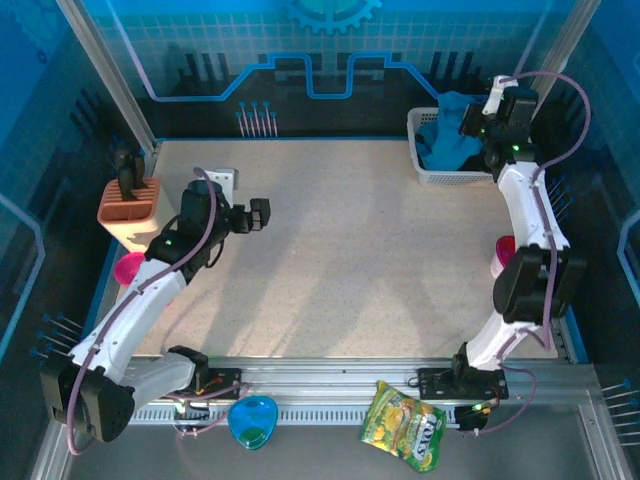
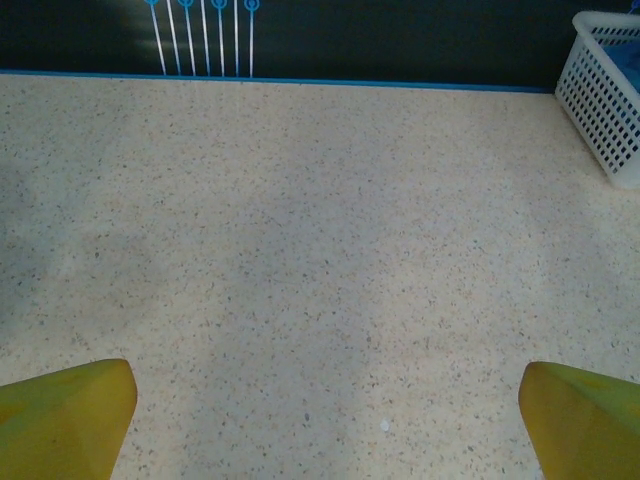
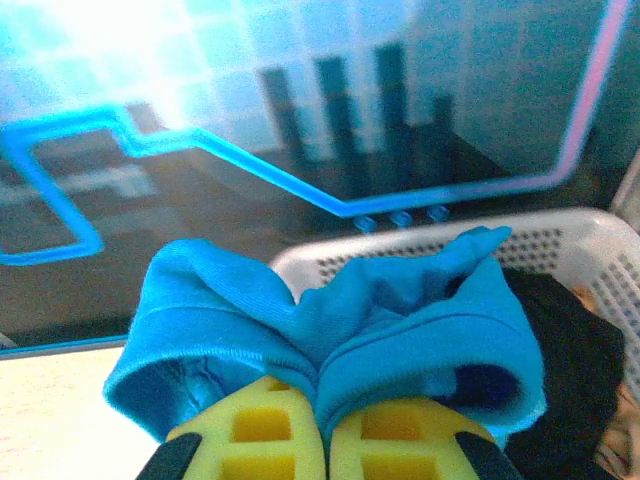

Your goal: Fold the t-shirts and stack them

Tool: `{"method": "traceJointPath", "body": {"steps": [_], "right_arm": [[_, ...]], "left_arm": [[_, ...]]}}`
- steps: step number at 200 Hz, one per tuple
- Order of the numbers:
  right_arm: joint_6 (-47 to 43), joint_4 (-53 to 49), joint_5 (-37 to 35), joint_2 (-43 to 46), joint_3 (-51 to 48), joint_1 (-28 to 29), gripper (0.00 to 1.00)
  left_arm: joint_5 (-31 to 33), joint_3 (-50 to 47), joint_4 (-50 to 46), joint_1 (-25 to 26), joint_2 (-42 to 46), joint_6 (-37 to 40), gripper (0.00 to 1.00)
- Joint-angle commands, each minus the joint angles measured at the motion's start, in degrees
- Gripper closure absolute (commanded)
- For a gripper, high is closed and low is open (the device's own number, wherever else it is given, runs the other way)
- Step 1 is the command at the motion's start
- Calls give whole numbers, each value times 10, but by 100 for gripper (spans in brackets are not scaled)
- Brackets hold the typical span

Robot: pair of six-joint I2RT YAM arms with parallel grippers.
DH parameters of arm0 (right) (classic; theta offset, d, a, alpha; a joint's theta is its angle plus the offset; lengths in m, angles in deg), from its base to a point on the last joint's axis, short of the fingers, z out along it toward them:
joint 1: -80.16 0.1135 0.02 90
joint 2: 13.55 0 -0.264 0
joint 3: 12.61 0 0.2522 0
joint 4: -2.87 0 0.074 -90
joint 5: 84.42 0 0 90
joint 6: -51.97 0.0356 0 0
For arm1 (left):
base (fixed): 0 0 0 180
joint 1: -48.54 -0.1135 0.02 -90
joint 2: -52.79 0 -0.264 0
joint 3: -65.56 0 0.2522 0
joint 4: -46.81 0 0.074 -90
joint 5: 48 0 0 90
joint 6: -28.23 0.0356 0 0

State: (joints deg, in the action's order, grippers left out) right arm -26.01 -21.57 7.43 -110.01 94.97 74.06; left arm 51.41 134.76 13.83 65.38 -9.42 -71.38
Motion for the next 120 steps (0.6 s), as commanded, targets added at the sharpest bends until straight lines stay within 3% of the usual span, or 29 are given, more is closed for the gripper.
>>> {"method": "traceJointPath", "body": {"steps": [1,57,120], "right_arm": [[-1,44,69,57,-34,26,100],[-17,18,135,180,-97,119,100],[32,10,56,287,-236,279,100]], "left_arm": [[25,20,-37,15,-6,-12,1],[44,35,-52,49,-8,-2,1],[65,72,-86,74,14,4,1]]}}
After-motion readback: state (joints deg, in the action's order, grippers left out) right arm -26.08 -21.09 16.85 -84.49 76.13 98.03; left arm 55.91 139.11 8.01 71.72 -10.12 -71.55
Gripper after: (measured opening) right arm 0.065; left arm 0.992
